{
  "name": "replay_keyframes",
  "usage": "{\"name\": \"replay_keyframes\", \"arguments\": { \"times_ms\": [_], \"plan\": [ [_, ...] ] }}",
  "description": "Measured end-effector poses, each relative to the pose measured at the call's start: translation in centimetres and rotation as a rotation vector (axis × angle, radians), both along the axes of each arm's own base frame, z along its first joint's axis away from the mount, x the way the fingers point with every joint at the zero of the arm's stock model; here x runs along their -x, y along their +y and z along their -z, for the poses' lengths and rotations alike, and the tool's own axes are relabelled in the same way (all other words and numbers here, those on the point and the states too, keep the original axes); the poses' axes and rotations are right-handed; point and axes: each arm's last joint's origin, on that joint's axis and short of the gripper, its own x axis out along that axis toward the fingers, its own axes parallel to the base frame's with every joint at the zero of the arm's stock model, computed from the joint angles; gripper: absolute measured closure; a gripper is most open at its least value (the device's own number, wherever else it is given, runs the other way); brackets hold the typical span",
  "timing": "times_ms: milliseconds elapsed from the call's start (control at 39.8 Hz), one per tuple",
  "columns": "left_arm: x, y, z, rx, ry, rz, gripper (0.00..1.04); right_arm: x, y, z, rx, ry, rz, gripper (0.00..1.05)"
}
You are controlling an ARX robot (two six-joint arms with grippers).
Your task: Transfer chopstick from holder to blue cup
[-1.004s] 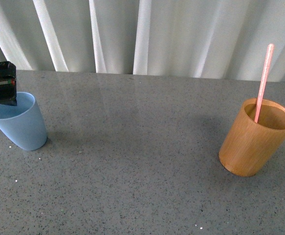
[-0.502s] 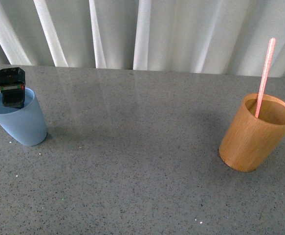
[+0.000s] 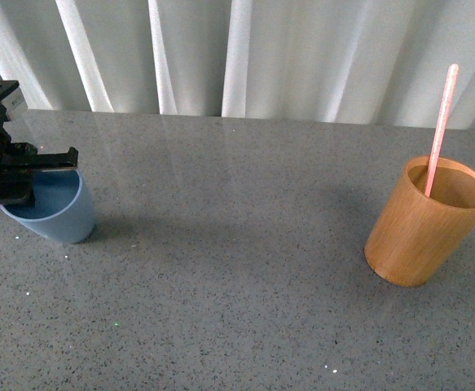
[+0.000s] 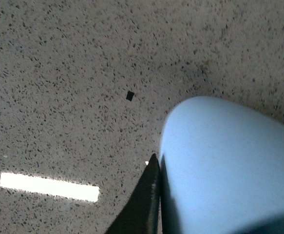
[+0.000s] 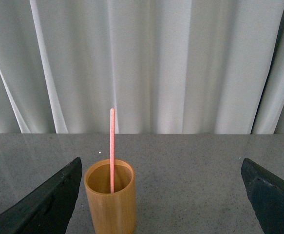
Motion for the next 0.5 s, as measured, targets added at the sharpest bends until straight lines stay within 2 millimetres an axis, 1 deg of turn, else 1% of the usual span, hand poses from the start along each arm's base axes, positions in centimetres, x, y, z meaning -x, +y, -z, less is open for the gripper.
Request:
{"name": "replay_keyframes", "arguments": {
  "times_ms": [25, 50, 201, 301, 402, 502],
  "plan": [
    [0.1, -0.1, 0.0, -0.005, 0.006, 0.006, 1.01, 0.0, 0.0, 0.0, 0.0, 0.0, 0.0, 0.1],
    [0.1, -0.1, -0.1, -0.008, 0.007, 0.007, 1.02, 0.0, 0.0, 0.0, 0.0, 0.0, 0.0, 0.1],
    [0.4, -0.2, -0.9, -0.028, 0.009, 0.031, 1.01, 0.0, 0.0, 0.0, 0.0, 0.0, 0.0, 0.1],
    [0.6, -0.3, -2.1, -0.036, -0.005, 0.047, 1.01, 0.0, 0.0, 0.0, 0.0, 0.0, 0.0, 0.1],
    [0.9, -0.5, -4.1, -0.04, -0.034, 0.069, 1.01, 0.0, 0.0, 0.0, 0.0, 0.0, 0.0, 0.1],
    [1.1, -1.2, -6.4, -0.041, -0.07, 0.108, 1.01, 0.0, 0.0, 0.0, 0.0, 0.0, 0.0, 0.1]
  ]
}}
